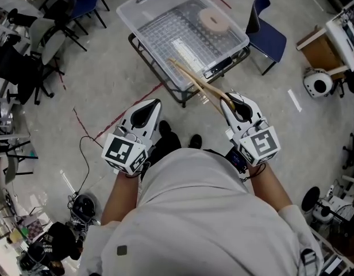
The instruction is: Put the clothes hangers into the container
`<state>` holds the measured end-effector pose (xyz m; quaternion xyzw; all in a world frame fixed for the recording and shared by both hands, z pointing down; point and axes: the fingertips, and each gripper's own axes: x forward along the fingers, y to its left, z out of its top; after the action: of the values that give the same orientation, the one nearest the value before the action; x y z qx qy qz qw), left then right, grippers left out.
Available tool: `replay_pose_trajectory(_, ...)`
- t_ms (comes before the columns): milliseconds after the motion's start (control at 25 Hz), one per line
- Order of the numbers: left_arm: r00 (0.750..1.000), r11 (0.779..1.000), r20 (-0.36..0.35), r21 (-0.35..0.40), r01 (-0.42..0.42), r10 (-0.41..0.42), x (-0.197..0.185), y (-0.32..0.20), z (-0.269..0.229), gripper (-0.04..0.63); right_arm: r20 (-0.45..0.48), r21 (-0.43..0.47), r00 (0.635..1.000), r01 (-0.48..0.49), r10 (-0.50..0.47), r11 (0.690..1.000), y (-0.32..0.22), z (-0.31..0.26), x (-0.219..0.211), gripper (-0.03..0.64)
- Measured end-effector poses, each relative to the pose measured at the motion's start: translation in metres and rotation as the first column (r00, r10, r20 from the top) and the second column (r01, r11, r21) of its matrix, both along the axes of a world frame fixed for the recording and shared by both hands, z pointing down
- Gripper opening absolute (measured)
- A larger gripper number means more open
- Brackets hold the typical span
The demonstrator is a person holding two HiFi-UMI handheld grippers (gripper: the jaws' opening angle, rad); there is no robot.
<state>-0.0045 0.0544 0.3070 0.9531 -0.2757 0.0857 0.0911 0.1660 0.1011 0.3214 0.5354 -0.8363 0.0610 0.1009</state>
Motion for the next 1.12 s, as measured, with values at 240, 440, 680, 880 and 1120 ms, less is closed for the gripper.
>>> replay_pose_trajectory(240, 0.999, 0.999, -0.015, 0.005, -0.039, 0.039, -0.007, -0.041, -0.001, 0.017, -0.009, -0.014, 0.999, -0.042, 0.042, 0.999, -0.035, -0.002, -0.008, 0.064)
replay_pose_trajectory(440, 0.996, 0.997, -0.028, 0.002, -0.08, 0.08, -0.023, -0.08, -0.001, 0.017, -0.029, -0.019, 0.996, -0.082, 0.081, 0.996, -0.074, -0.005, -0.024, 0.064)
replay_pose_trajectory(680, 0.991, 0.992, -0.037, 0.015, -0.126, 0.126, -0.047, -0.124, -0.008, 0.017, -0.038, -0.013, 0.991, -0.126, 0.125, 0.992, -0.113, -0.012, -0.047, 0.064)
replay_pose_trajectory(880, 0.987, 0.987, -0.042, 0.011, -0.158, 0.158, -0.058, -0.147, -0.007, 0.015, -0.048, -0.02, 0.986, -0.158, 0.157, 0.987, -0.135, -0.014, -0.055, 0.064)
replay_pose_trajectory(1120, 0.987, 0.988, -0.049, -0.01, -0.155, 0.154, -0.051, -0.166, -0.001, 0.017, -0.055, -0.04, 0.987, -0.151, 0.148, 0.988, -0.155, -0.013, -0.048, 0.064)
